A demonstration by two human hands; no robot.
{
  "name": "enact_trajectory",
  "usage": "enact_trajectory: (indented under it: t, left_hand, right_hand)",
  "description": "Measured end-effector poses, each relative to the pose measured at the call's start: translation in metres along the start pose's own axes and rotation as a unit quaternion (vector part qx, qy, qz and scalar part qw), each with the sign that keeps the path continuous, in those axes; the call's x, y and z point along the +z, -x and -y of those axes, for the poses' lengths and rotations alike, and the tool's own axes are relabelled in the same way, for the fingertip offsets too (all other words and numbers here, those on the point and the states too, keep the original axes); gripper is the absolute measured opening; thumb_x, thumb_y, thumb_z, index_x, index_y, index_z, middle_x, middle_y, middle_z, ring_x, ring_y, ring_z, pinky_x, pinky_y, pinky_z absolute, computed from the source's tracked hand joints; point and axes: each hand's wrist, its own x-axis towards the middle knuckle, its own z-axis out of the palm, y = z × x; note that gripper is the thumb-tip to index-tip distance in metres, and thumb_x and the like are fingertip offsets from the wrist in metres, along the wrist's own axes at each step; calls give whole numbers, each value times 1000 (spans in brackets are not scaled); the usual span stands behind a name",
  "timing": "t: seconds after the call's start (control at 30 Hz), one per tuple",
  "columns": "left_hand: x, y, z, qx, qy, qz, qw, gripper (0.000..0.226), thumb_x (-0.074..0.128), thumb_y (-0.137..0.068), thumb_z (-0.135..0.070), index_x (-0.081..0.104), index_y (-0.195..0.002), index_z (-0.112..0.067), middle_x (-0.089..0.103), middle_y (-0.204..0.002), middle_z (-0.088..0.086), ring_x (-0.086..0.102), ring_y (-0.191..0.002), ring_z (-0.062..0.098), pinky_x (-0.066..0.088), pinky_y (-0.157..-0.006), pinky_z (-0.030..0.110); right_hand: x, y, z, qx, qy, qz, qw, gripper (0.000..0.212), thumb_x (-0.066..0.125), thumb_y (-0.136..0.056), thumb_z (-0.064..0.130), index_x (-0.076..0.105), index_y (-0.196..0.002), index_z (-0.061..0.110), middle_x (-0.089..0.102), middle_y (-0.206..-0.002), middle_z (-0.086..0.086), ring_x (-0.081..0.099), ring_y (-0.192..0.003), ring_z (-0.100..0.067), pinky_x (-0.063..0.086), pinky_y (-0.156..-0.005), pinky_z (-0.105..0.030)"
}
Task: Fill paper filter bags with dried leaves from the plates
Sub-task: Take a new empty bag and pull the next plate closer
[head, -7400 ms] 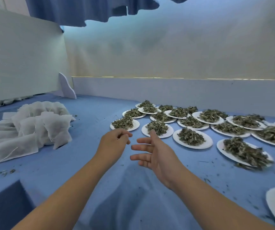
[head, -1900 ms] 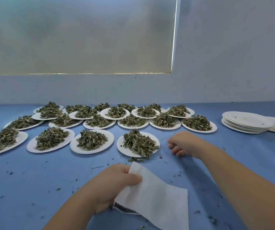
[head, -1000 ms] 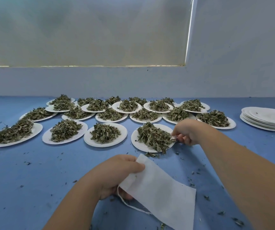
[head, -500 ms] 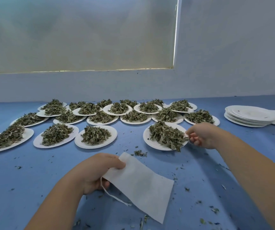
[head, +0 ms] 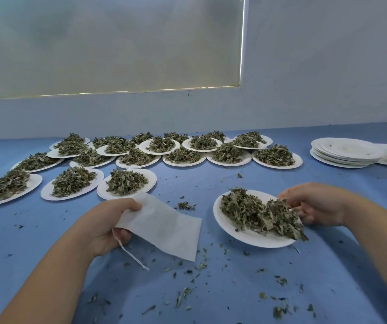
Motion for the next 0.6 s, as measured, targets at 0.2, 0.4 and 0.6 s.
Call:
enact_trajectory:
  t: [0.2,0.4,0.6]
  left_hand:
    - [5,10,0,54,-49,-32,997,15,60,-92,-15,59,-89,1,51,-47,6,42,-30,15,32,-29,16]
    - [9,20,2,93,-142,4,986,21,50,-98,-29,64,-104,-15,58,-57,8,46,-39,14,35,-32,19]
    - [14,31,-2,113,-95,17,989,20,46,-101,-36,62,-109,-27,49,-65,5,29,-36,9,23,-30,15]
  right_hand:
    - [10,11,2,-22,70,51,996,8,59,-88,2,64,-94,2,52,-62,-7,41,-44,-10,32,-38,-19]
    - [19,10,2,-35,104,53,992,8,58,-90,3,64,-95,4,54,-58,-5,44,-43,-10,35,-38,-19]
    - [29,17,2,-68,146,31,986,12,60,-90,8,69,-98,7,55,-56,-2,46,-45,-10,40,-41,-21]
